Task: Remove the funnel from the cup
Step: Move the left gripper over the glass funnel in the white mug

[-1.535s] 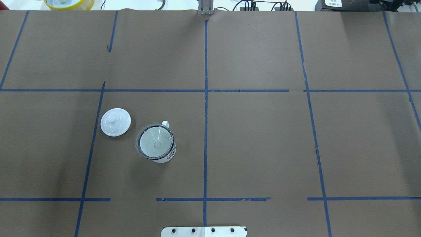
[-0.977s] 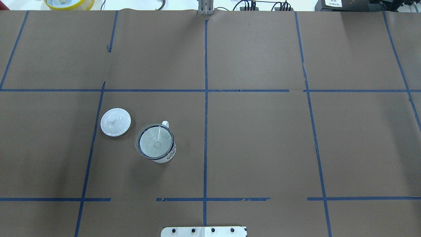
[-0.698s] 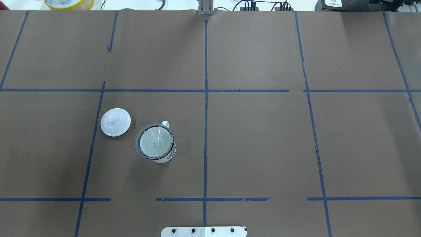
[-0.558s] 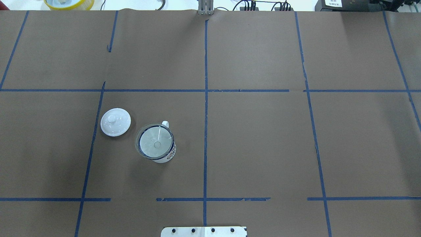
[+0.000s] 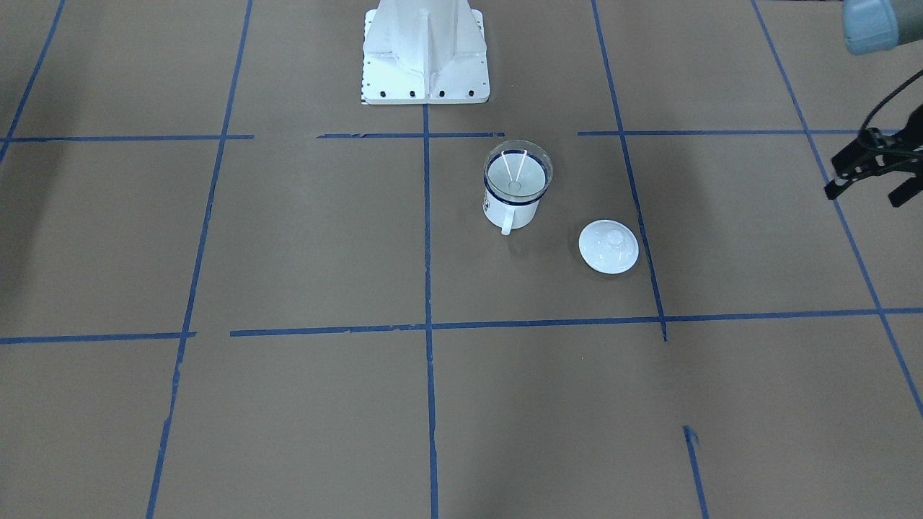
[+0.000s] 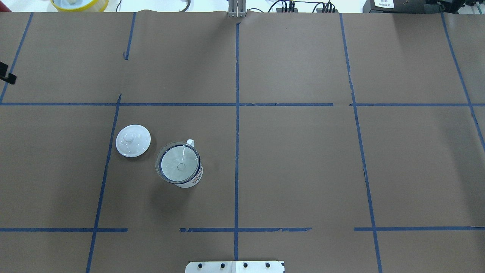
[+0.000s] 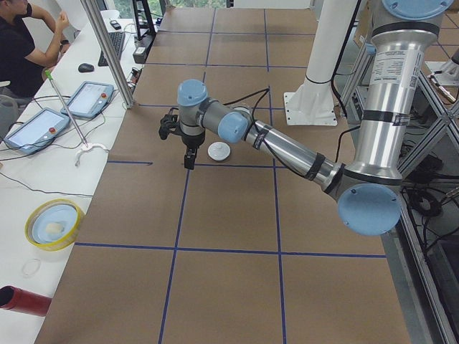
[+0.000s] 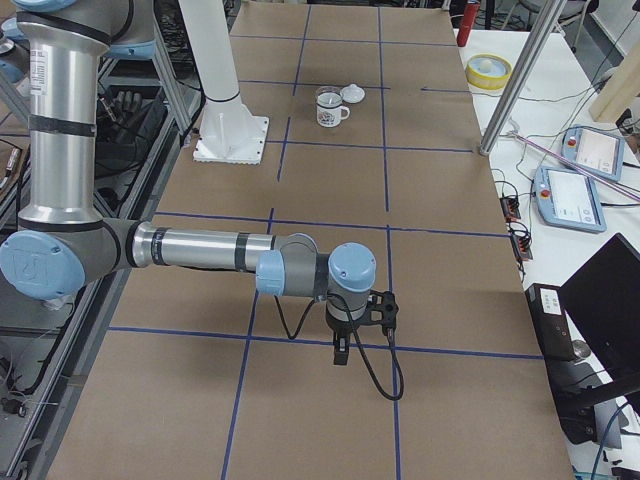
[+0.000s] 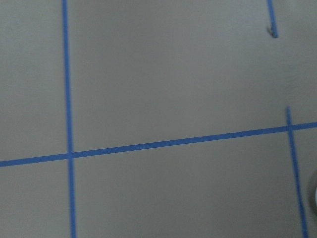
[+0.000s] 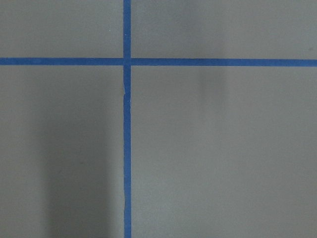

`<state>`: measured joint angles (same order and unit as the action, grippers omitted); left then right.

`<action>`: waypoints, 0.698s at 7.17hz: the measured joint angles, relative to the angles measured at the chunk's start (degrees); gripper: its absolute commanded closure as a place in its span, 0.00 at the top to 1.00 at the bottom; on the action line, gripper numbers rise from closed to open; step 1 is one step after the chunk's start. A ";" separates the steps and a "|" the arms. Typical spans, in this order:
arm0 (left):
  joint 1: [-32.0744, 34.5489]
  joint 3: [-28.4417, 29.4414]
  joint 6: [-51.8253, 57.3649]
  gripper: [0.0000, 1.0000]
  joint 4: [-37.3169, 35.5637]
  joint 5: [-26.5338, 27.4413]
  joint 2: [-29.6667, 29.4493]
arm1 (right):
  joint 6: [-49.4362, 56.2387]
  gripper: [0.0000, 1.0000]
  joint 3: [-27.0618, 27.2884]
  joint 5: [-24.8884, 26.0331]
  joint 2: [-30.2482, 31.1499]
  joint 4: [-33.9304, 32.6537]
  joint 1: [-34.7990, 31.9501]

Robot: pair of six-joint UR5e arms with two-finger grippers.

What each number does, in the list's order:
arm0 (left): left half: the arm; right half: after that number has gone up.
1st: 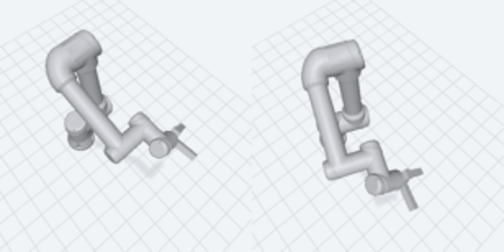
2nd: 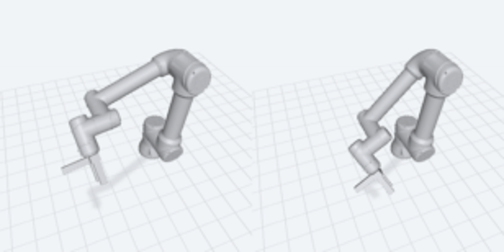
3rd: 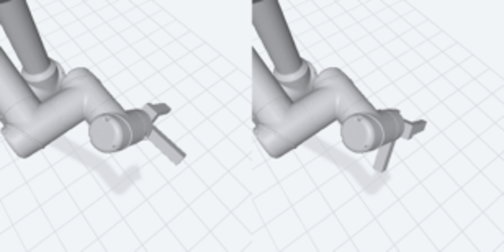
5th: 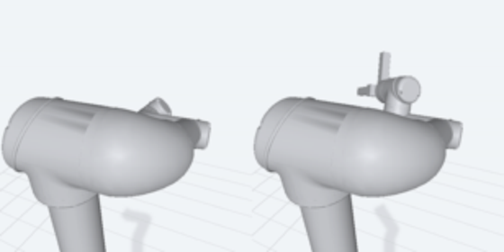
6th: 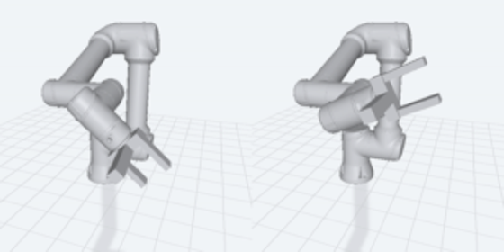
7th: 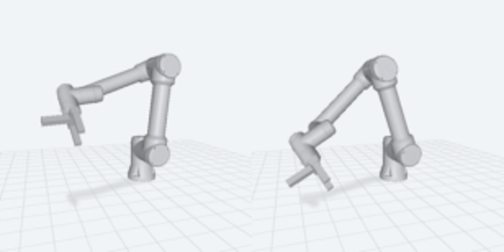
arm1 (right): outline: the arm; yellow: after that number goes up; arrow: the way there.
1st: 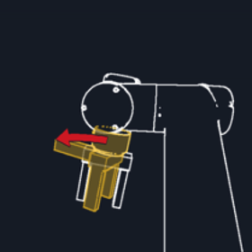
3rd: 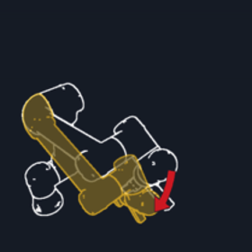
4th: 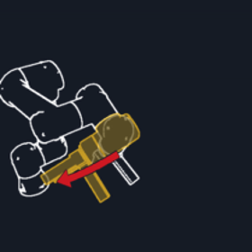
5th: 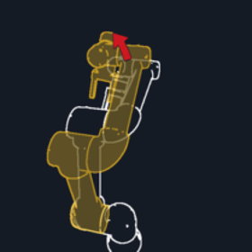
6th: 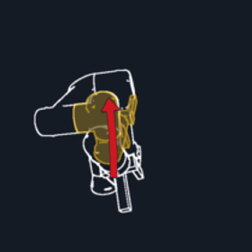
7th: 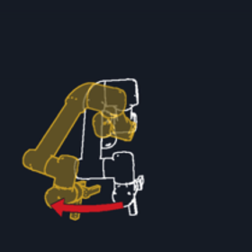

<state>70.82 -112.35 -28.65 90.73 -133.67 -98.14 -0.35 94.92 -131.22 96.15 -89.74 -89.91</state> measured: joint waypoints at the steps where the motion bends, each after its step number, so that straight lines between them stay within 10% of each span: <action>1: -4.13 -1.43 -5.54 1.00 0.05 0.94 -2.65 | 0.00 1.00 0.00 0.00 0.00 0.00 0.00; 5: -21.45 -3.59 -25.99 1.00 -1.19 11.05 -13.51 | 0.00 1.00 0.00 0.00 0.00 0.00 0.00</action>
<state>49.37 -115.94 -54.64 89.54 -122.62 -111.65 -0.35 94.92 -131.22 96.15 -89.73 -89.91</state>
